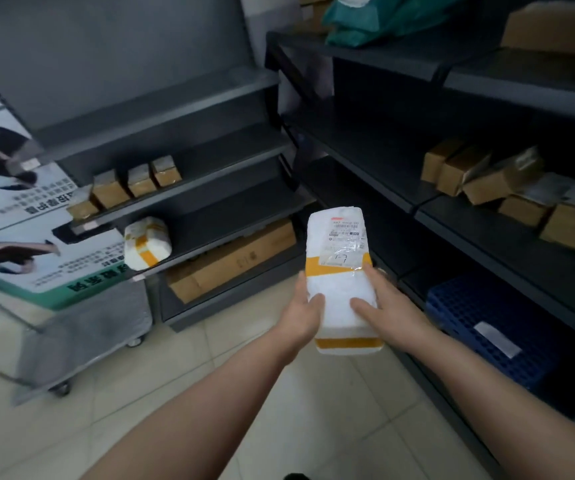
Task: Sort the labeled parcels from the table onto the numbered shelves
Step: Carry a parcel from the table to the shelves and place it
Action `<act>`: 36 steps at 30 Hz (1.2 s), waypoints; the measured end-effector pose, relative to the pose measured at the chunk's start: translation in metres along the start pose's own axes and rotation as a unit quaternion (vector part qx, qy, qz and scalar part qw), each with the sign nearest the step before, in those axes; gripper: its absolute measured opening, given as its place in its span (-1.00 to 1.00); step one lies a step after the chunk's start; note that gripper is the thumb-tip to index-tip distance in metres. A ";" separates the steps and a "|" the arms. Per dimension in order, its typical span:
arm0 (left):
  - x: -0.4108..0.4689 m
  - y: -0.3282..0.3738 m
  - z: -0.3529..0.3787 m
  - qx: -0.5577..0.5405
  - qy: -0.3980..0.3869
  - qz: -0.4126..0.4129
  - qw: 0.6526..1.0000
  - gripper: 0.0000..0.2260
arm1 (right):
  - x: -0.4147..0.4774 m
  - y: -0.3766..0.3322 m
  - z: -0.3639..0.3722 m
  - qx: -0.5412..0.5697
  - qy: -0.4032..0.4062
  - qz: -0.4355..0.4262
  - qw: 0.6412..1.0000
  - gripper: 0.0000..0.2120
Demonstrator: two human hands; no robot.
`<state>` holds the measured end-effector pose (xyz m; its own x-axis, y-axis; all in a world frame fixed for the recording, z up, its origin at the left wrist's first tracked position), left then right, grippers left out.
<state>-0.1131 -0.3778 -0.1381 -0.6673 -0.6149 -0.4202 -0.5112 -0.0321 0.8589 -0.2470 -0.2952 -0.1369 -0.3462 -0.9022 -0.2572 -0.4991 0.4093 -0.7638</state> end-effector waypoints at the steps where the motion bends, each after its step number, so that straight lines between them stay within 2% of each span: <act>1: 0.008 -0.003 -0.005 -0.002 0.004 -0.011 1.000 -0.51 | 0.011 -0.001 0.000 0.003 -0.009 0.000 1.000 -0.29; 10: 0.084 0.013 -0.074 -0.061 0.033 -0.018 0.997 -0.66 | 0.126 -0.036 -0.006 -0.026 -0.048 -0.014 0.998 -0.28; 13: 0.130 0.012 -0.109 -0.047 0.035 -0.021 0.998 -0.55 | 0.176 -0.051 -0.008 -0.025 -0.044 -0.015 0.999 -0.27; 17: 0.188 0.029 -0.164 -0.047 0.028 -0.001 0.998 -0.52 | 0.247 -0.080 -0.015 -0.026 -0.031 -0.006 0.999 -0.28; 20: 0.228 0.042 -0.211 -0.061 0.052 0.002 0.997 -0.49 | 0.303 -0.107 -0.019 -0.030 -0.027 -0.008 0.999 -0.29; 24: 0.279 0.047 -0.267 -0.045 0.093 -0.007 0.995 -0.52 | 0.367 -0.134 -0.017 0.000 -0.021 -0.015 1.000 -0.28; 29: 0.325 0.057 -0.310 -0.049 0.092 -0.016 0.994 -0.62 | 0.436 -0.150 -0.016 0.016 -0.034 -0.025 0.999 -0.30; 36: 0.408 0.081 -0.377 -0.067 0.118 -0.033 0.990 -0.55 | 0.551 -0.182 -0.035 0.024 -0.049 -0.058 0.997 -0.30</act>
<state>-0.2229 -0.9282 -0.1292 -0.4816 -0.7748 -0.4095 -0.4626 -0.1722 0.8697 -0.3743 -0.8627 -0.1189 -0.2077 -0.9529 -0.2210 -0.4925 0.2971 -0.8180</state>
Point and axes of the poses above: each hand's wrist, its own x-axis towards the middle knuckle, its own z-axis out of the palm, y = z × x, the point moved 8 cm from there along x, towards the middle knuckle, and after that the axes turned 9 degrees about -y, right-handed, at the moved point
